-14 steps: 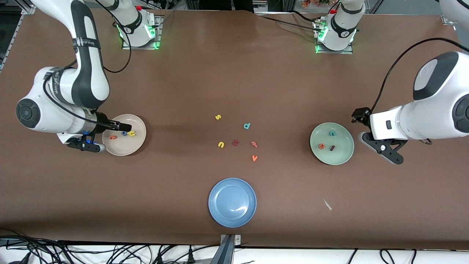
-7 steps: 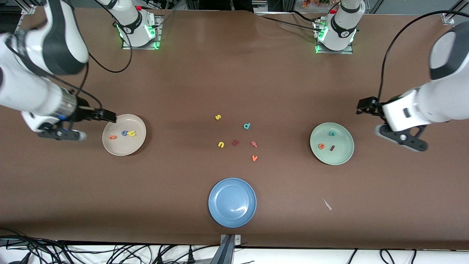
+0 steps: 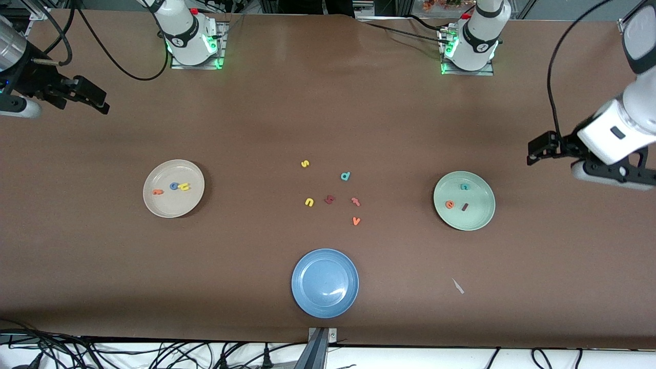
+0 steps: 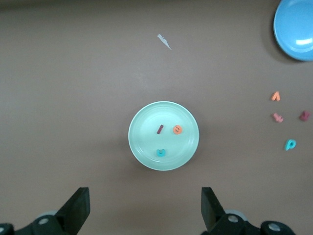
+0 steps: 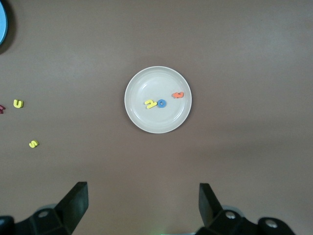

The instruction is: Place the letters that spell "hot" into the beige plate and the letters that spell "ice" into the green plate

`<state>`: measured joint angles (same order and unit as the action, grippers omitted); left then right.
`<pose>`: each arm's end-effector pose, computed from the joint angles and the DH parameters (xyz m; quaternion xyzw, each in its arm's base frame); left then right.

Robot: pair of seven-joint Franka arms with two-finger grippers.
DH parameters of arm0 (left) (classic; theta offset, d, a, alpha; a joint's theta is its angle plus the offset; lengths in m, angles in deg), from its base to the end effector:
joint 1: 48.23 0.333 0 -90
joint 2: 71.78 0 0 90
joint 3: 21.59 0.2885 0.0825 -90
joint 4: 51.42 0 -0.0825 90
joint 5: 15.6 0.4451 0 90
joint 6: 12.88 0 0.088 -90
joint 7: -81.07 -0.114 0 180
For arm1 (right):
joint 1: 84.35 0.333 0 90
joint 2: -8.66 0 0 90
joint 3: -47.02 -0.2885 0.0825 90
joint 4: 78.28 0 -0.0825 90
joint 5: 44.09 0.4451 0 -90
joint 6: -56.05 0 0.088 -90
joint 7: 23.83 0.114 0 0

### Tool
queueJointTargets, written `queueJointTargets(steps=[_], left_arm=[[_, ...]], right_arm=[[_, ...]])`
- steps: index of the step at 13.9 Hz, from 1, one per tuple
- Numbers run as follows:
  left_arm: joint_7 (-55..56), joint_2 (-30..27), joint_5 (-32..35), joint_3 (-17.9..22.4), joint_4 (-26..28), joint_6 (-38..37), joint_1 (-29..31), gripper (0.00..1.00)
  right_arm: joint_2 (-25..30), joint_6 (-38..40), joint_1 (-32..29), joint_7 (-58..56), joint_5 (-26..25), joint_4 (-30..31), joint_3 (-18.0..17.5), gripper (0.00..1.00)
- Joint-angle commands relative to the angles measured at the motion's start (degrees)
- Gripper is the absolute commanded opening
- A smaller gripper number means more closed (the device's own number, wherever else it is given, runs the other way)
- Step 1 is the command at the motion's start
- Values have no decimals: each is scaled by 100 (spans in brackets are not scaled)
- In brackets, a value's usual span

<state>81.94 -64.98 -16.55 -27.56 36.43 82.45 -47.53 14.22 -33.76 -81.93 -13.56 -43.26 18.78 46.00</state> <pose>0.6530 -0.0589 0.5433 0.9992 -0.0373 0.0055 0.0147 0.5847 0.0372 0.5824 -0.9981 0.0597 0.0154 0.0046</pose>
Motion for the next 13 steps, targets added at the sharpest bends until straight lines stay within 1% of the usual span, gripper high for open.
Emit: queueJointTargets(steps=[1,2,4,6,9,12,13], left_arm=[[501,-669,-90,158,801,187,-149,100],[502,-776,-90,158,969,196,-140,100],[528,-794,-90,158,980,196,-149,100],[773,-794,-90,149,989,187,-149,100],[783,-689,-81,105,805,56,-140,100],[739,-522,-72,114,655,55,-105,100],[739,-487,-55,131,489,47,-79,100]], right_arm=[[60,17,-111,-34,-75,103,-118,100],[95,-36,-102,-34,-83,103,-118,100],[69,-115,-76,-34,-92,103,-118,100],[-97,-133,-41,-8,-92,85,-109,100],[-256,-80,3,36,-83,41,-100,100],[-274,-45,-5,54,-75,41,-109,100],[-274,-54,3,54,-75,32,-109,100]])
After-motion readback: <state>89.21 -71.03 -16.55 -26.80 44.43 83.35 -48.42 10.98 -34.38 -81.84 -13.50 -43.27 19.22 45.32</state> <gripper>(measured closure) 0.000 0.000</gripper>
